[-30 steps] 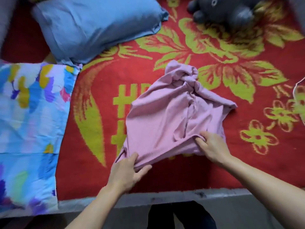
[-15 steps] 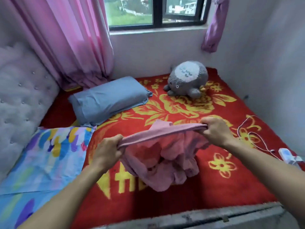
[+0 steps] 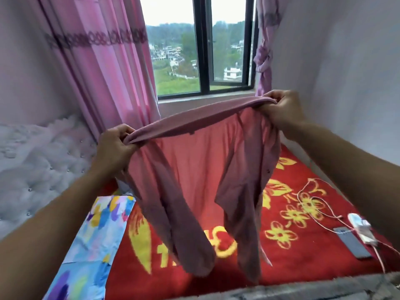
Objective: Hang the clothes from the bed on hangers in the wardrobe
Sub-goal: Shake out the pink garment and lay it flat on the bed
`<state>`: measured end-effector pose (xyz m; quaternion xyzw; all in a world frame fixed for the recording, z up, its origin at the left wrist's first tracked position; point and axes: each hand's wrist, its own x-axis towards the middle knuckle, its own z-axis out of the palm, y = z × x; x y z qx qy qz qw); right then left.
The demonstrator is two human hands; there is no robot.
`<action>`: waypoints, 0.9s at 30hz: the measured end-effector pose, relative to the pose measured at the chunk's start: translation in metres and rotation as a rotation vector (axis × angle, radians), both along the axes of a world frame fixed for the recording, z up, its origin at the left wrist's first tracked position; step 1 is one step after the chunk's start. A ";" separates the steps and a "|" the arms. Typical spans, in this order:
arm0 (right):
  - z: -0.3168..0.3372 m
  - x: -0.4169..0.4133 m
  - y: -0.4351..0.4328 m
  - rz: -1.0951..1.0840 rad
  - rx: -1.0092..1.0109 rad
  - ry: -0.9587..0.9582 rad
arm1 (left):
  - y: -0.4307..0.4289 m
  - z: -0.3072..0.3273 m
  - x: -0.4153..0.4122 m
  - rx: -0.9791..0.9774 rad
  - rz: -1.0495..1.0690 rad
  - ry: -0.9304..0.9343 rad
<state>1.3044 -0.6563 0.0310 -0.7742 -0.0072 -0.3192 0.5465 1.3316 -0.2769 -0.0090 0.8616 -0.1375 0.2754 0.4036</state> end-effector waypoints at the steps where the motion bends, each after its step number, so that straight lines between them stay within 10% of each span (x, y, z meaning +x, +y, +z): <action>1: 0.014 -0.003 0.000 0.014 0.036 -0.010 | 0.000 0.015 -0.003 0.007 0.035 -0.050; 8: 0.054 0.007 -0.003 0.106 0.194 0.065 | 0.004 0.060 0.009 -0.039 0.073 -0.080; 20: 0.043 0.096 -0.029 0.012 0.388 0.224 | -0.048 0.046 0.103 -0.358 -0.742 0.701; 27: 0.040 0.125 -0.056 0.147 0.397 0.273 | -0.093 0.060 0.144 -0.184 -0.856 0.604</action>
